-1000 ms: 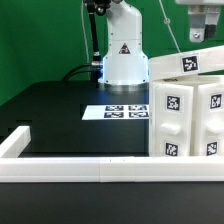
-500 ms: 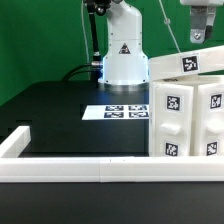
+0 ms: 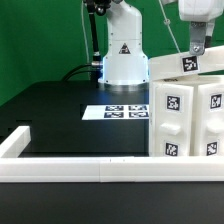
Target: Assemble cabinet
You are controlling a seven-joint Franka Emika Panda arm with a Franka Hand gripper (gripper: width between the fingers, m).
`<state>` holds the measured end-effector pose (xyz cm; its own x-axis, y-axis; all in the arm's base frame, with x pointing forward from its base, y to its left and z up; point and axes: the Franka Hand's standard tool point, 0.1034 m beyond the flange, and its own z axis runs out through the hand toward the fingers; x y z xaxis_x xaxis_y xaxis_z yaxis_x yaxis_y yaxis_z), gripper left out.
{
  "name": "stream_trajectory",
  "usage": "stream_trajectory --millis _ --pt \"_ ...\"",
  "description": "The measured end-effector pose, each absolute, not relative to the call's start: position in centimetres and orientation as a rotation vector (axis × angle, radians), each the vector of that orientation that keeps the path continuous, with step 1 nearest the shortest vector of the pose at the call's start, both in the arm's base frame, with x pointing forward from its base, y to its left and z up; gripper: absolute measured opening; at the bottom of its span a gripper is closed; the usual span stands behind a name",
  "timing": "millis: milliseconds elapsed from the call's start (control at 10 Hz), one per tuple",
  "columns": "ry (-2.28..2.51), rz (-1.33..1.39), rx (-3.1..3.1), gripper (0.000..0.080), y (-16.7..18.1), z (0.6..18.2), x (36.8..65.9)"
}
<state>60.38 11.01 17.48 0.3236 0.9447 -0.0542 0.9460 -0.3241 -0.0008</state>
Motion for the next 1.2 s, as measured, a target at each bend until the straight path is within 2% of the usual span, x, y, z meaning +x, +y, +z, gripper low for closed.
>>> stream_trajectory --millis 500,600,800,1200 --pt "1.781 -0.073 2.551 0.0649 10.21 17.0 60.31" --pt "1.74 -0.072 2.578 0.0544 10.23 17.0 60.31" --pt "1.669 -0.07 2.624 0.0548 10.23 16.99 60.3" --pt "1.071 -0.074 2.917 0.0548 10.32 16.89 60.45"
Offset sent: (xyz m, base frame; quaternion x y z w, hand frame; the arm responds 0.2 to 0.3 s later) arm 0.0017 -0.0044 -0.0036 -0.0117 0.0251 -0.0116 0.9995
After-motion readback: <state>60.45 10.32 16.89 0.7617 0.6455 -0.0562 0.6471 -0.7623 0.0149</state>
